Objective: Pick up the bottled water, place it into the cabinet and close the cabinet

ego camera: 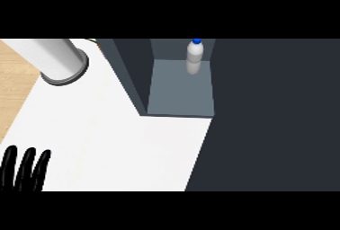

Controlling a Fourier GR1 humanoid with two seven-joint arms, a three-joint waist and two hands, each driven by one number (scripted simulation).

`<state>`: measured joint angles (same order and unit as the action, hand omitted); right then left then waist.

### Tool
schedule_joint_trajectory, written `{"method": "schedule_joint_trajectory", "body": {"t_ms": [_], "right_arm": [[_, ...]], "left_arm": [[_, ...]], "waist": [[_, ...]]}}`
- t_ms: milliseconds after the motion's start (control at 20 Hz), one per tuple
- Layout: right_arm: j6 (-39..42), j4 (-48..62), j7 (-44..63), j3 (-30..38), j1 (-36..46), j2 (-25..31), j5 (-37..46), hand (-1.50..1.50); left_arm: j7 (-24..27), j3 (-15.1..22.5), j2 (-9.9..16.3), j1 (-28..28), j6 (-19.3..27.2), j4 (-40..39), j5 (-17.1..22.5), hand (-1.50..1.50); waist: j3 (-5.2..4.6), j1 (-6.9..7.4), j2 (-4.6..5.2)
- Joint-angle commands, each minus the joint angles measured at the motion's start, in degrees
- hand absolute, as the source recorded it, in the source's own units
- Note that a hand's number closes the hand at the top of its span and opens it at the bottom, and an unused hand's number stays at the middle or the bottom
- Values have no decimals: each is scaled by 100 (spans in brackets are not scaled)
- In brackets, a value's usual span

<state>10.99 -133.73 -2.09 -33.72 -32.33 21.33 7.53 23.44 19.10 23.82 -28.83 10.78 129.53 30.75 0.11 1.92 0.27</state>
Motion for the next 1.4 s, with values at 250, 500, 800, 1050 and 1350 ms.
{"method": "schedule_joint_trajectory", "body": {"t_ms": [250,500,800,1050,1350], "right_arm": [[-3,-191,861,-1235,579,-906,1,150],[-101,224,1253,-954,1041,-1453,-489,150],[-734,991,2092,-836,2582,-2099,-599,150],[-1632,1694,2563,-141,4333,-2122,-1597,150],[-1723,2573,2617,796,5517,-2128,-2695,150]], "left_arm": [[345,-926,464,-883,-961,163,806,-150],[451,-1200,602,-1146,-1353,209,1026,-150],[492,-2017,848,-1667,-1929,278,1656,-150],[690,-2371,753,-2044,-2509,3,1844,-150],[563,-2891,699,-2427,-2913,194,2282,-150]], "waist": [[-41,140,-37],[-41,317,-9],[-27,202,-17],[-21,187,-10],[-10,58,-10]]}}
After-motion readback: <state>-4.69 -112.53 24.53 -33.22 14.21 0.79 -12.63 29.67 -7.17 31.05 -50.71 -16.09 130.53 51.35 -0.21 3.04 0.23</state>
